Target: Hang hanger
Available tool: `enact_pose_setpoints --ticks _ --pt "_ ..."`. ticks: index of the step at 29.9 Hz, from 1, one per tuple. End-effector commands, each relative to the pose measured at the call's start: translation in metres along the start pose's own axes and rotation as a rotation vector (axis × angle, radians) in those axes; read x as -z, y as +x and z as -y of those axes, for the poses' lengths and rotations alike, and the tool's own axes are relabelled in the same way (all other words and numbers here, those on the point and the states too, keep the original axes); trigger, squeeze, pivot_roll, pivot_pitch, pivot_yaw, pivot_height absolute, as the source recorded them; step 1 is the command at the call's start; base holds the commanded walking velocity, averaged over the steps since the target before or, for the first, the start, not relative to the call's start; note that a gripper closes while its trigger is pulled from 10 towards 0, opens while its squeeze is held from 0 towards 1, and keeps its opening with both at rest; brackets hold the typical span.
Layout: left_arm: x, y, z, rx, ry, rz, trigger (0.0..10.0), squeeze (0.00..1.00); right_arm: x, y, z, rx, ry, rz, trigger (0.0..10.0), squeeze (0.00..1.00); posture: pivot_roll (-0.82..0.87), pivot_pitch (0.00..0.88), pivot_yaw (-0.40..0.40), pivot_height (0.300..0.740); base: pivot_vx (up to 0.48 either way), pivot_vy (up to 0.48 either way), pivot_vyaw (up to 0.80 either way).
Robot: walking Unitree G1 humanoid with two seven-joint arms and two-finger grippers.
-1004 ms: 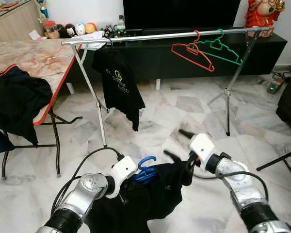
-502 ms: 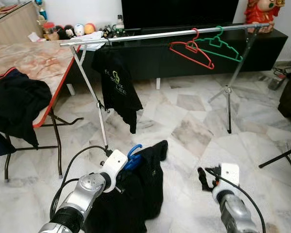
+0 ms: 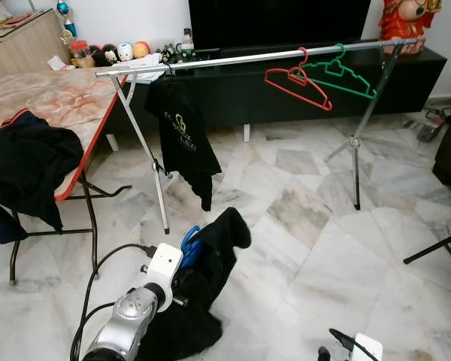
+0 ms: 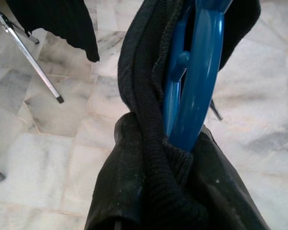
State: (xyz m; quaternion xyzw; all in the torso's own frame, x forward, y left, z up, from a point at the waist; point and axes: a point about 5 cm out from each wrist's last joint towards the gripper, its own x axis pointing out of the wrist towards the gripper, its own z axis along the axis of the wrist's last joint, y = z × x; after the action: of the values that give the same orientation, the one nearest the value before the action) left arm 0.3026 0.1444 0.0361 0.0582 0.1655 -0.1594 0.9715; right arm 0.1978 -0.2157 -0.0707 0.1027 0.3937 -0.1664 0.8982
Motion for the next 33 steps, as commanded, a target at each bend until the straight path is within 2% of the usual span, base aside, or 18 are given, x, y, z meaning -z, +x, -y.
enact_pose_setpoints --ticks 1,2,7,11,17,26,33 --pt "-0.006 -0.004 -0.004 -0.016 0.020 0.055 10.0 0.00 0.018 -0.004 0.000 0.000 -0.006 -0.064 10.0 0.00 -0.01 0.040 0.064 0.740 0.304 0.000 0.00" --pt "-0.004 -0.005 -0.004 -0.014 0.042 0.046 10.0 0.00 0.021 -0.004 -0.001 -0.004 -0.017 -0.072 10.0 0.00 -0.01 0.034 0.068 0.740 0.345 0.000 0.00" --pt "-0.003 -0.007 -0.006 -0.013 0.031 0.038 10.0 0.00 0.026 -0.006 -0.004 -0.032 -0.067 -0.082 10.0 0.00 -0.04 0.038 0.091 0.740 0.310 0.000 0.00" --pt "-0.005 -0.004 -0.002 0.009 0.042 0.039 10.0 0.00 0.032 -0.007 0.002 0.007 -0.033 -0.110 10.0 0.00 -0.05 0.027 0.104 0.740 0.315 0.000 0.00" --pt "-0.009 -0.001 0.001 0.021 0.041 0.046 10.0 0.00 0.038 -0.009 0.006 0.017 -0.039 -0.137 10.0 0.00 -0.05 0.013 0.107 0.740 0.353 0.000 0.00" --pt "-0.010 0.000 0.003 0.039 0.039 0.047 10.0 0.00 0.035 -0.008 0.005 0.025 -0.040 -0.147 10.0 0.00 -0.06 0.012 0.106 0.740 0.432 0.000 -0.75" --pt "-0.016 0.002 0.001 0.030 0.035 0.059 10.0 0.00 0.033 -0.007 0.004 0.018 -0.047 -0.129 10.0 0.00 -0.05 0.035 0.105 0.740 0.480 0.000 0.00"
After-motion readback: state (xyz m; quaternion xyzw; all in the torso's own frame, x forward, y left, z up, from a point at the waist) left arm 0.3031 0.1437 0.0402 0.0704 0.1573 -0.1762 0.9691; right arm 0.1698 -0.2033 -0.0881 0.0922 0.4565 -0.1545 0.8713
